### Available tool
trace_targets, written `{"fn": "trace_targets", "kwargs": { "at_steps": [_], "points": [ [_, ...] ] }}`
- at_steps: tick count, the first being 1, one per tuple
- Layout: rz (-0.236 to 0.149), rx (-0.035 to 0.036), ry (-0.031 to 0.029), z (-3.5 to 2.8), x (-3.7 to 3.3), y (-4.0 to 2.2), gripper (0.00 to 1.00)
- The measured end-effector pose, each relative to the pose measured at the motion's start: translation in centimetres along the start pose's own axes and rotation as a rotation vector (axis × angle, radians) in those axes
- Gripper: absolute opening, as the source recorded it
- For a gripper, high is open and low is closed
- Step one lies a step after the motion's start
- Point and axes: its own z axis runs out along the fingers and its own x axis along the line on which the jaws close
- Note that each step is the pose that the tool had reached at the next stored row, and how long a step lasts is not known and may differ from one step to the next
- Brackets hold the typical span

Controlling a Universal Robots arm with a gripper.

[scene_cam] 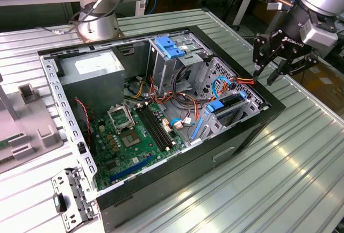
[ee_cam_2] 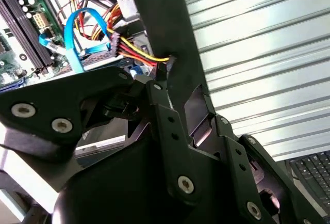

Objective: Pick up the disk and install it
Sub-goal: 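Insert the first disk wire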

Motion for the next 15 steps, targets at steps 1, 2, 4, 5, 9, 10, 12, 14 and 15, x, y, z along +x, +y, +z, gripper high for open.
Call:
{"fn": "trace_targets", "kwargs": {
  "at_steps": [1, 2, 4, 5, 9, 10, 12, 14, 15],
  "points": [
    [0.000, 0.0000, 0.0000, 0.00, 0.25, -0.28, 0.42],
    [0.000, 0.0000, 0.0000, 0.01, 0.39, -0.44, 0.42],
    [0.000, 0.0001, -0.0001, 0.01, 0.80, -0.90, 0.42],
    [0.000, 0.0000, 0.0000, 0.01, 0.92, -1.04, 0.42],
    [0.000, 0.0001, -0.0001, 0.03, 1.56, -1.75, 0.42],
    [0.000, 0.0000, 0.0000, 0.02, 1.72, -1.93, 0.42],
    [0.000, 0.0000, -0.0001, 0.03, 2.25, -2.55, 0.42],
    [0.001, 0.0000, 0.0001, 0.05, 2.65, -3.00, 0.42],
    [0.002, 0.0001, -0.0001, 0.08, 2.68, -3.03, 0.42]
  ]
}}
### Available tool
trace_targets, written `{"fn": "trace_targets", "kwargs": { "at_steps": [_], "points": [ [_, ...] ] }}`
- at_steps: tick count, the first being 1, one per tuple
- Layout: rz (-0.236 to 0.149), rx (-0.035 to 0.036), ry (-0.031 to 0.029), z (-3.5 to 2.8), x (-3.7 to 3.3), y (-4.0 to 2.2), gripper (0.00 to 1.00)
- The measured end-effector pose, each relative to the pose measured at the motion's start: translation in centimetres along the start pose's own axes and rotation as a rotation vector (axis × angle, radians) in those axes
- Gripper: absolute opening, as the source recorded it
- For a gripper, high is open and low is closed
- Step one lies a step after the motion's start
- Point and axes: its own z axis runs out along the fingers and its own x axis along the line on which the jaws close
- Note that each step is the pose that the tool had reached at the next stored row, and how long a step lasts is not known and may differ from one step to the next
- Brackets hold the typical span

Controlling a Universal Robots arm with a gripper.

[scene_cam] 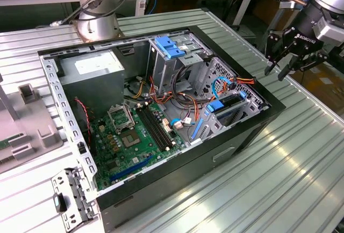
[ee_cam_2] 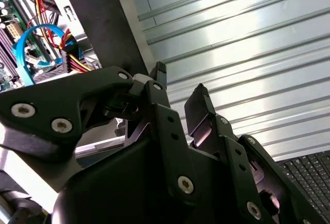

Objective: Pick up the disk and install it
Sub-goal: 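Insert the first disk wire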

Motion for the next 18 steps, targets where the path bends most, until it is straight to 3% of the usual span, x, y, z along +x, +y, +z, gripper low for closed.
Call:
{"fn": "trace_targets", "kwargs": {
  "at_steps": [6, 18],
  "points": [
    [0.000, 0.0003, -0.0004, 0.00, -0.03, 0.04, 0.42],
    [0.000, 0.0003, -0.0002, 0.01, -1.59, 1.86, 0.42]
  ]
}}
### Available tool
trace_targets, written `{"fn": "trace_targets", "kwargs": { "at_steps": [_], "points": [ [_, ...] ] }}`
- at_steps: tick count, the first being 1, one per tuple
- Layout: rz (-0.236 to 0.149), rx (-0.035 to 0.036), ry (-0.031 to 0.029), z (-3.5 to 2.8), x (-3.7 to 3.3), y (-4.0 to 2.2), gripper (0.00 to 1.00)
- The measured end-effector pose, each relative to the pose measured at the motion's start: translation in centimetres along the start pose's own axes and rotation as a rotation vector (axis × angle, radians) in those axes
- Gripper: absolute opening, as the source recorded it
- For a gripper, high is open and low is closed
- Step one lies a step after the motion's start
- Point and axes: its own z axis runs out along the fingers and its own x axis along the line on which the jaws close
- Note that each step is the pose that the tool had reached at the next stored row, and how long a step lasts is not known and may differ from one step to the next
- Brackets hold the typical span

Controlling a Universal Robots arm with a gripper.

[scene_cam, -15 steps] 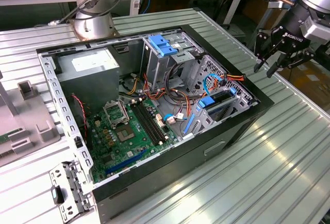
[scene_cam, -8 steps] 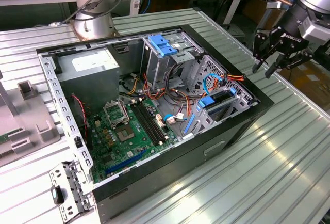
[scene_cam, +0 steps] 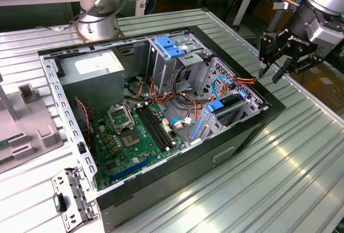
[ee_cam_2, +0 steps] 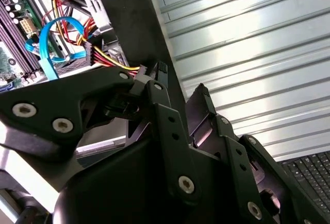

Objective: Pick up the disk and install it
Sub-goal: 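Insert the first disk wire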

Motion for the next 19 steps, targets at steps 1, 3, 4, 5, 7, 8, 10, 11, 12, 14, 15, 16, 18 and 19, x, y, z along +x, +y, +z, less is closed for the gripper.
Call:
{"fn": "trace_targets", "kwargs": {
  "at_steps": [1, 3, 4, 5, 7, 8, 10, 11, 12, 14, 15, 16, 18, 19],
  "points": [
    [0.000, 0.0000, 0.0000, 0.00, -0.07, 0.09, 0.42],
    [0.000, 0.0001, -0.0001, 0.01, -0.23, 0.28, 0.42],
    [0.000, 0.0001, -0.0001, 0.01, -0.28, 0.34, 0.42],
    [0.000, 0.0001, -0.0002, 0.02, -0.33, 0.39, 0.42],
    [0.000, 0.0000, 0.0000, 0.01, -0.39, 0.47, 0.42],
    [0.000, 0.0000, 0.0000, 0.01, -0.41, 0.50, 0.42],
    [0.000, 0.0000, 0.0000, 0.02, -0.45, 0.54, 0.42],
    [0.000, 0.0000, -0.0001, 0.03, -0.47, 0.56, 0.42],
    [0.000, 0.0000, -0.0001, 0.04, -0.53, 0.62, 0.42],
    [0.000, 0.0001, -0.0001, 0.08, -0.68, 0.80, 0.42],
    [0.000, 0.0001, -0.0001, 0.12, -0.75, 0.89, 0.42],
    [0.000, -0.0001, 0.0001, 0.17, -0.88, 1.02, 0.42],
    [-0.001, 0.0000, -0.0001, 0.28, -1.08, 1.07, 0.42],
    [-0.001, 0.0000, -0.0001, 0.31, -1.15, 1.06, 0.42]
  ]
}}
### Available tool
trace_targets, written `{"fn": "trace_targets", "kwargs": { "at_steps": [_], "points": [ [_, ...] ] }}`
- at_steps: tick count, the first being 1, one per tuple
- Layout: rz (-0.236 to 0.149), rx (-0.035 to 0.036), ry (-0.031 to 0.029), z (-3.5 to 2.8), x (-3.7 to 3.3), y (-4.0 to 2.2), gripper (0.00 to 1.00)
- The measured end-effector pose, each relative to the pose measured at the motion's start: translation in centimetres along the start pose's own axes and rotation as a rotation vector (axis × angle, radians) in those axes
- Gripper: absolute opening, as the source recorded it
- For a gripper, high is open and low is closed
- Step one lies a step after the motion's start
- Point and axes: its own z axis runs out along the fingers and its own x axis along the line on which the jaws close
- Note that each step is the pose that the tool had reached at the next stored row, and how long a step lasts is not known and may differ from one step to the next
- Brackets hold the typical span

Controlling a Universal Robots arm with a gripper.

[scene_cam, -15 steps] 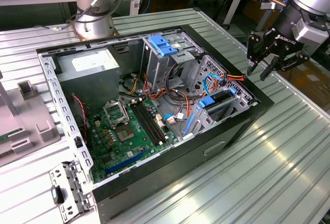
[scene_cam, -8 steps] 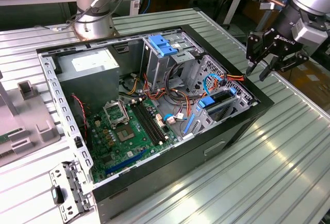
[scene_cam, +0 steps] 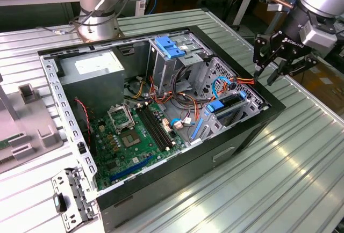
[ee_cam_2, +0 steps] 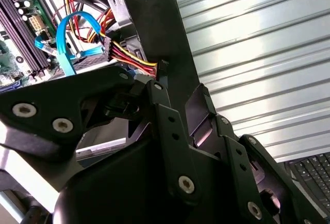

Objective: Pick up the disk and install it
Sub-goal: 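Insert the first disk wire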

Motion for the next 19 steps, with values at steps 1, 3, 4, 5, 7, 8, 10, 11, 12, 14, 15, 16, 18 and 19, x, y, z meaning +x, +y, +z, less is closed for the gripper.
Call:
{"fn": "trace_targets", "kwargs": {
  "at_steps": [1, 3, 4, 5, 7, 8, 10, 11, 12, 14, 15, 16, 18, 19],
  "points": [
    [-0.002, 0.0000, 0.0000, 0.04, -0.08, 0.00, 0.42],
    [-0.060, -0.0014, -0.0009, 0.59, -0.36, 0.08, 0.42],
    [-0.123, -0.0028, -0.0020, 0.86, -0.36, 0.09, 0.42],
    [-0.127, -0.0033, -0.0017, 1.00, -0.36, 0.09, 0.22],
    [-0.128, -0.0031, -0.0019, 1.05, -0.36, 0.09, 0.18],
    [-0.128, -0.0030, -0.0021, 1.07, -0.36, 0.09, 0.18],
    [-0.129, -0.0032, -0.0019, 1.09, -0.36, 0.09, 0.18],
    [-0.129, -0.0031, -0.0020, 1.10, -0.36, 0.09, 0.18],
    [-0.129, -0.0029, -0.0022, 1.13, -0.36, 0.09, 0.18],
    [-0.130, -0.0031, -0.0021, 1.15, -0.36, 0.10, 0.18],
    [-0.130, -0.0031, -0.0020, 1.16, -0.36, 0.10, 0.18],
    [-0.130, -0.0031, -0.0020, 1.17, -0.35, 0.10, 0.18],
    [-0.130, -0.0028, -0.0024, 1.13, -0.35, 0.10, 0.18],
    [-0.130, -0.0026, -0.0026, 1.10, -0.36, 0.09, 0.18]
  ]
}}
